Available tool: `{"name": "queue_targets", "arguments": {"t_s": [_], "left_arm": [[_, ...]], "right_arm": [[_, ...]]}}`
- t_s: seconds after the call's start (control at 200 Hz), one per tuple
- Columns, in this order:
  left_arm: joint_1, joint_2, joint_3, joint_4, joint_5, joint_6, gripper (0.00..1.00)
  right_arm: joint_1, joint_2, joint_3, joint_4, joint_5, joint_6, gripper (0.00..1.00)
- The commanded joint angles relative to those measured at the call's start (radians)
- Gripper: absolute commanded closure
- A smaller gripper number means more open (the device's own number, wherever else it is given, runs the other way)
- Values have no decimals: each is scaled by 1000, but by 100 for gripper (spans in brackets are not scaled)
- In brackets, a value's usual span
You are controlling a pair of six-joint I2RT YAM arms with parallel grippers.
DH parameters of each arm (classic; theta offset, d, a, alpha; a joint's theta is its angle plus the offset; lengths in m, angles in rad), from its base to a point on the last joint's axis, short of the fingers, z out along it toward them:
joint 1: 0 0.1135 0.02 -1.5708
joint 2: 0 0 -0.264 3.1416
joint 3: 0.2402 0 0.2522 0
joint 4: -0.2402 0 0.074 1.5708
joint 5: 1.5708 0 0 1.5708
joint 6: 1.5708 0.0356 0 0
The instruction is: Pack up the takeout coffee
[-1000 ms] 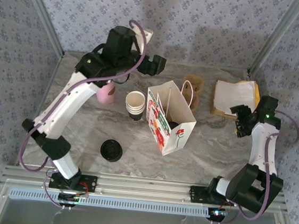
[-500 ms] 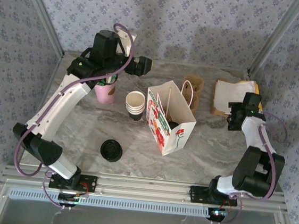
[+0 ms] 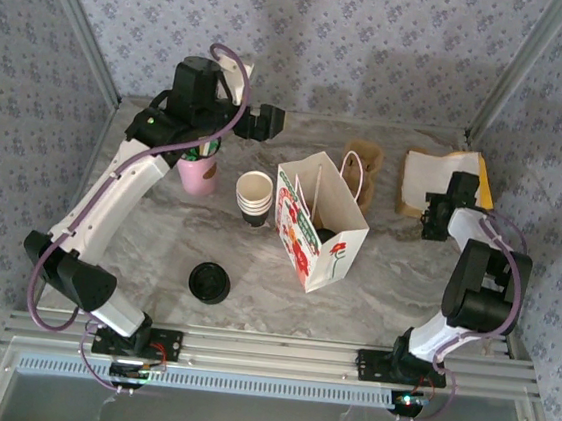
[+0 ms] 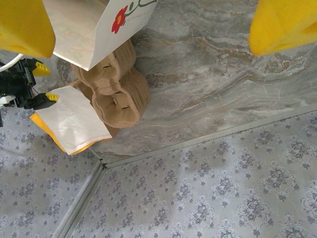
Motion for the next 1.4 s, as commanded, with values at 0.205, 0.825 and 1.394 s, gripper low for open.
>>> {"name": "queue_targets", "arguments": {"t_s": [0.205,0.825,1.394], "left_arm": [[8,-7,19,33,33,-3,0],[9,27,37,31,42,-13,0],[9,23,21,37,45,-20,0]], "right_arm": [[-7,68,31,99,27,65,33],[-10,139,45,206,-35,95,56],[-13,134,61,217,-56,79,78]]}}
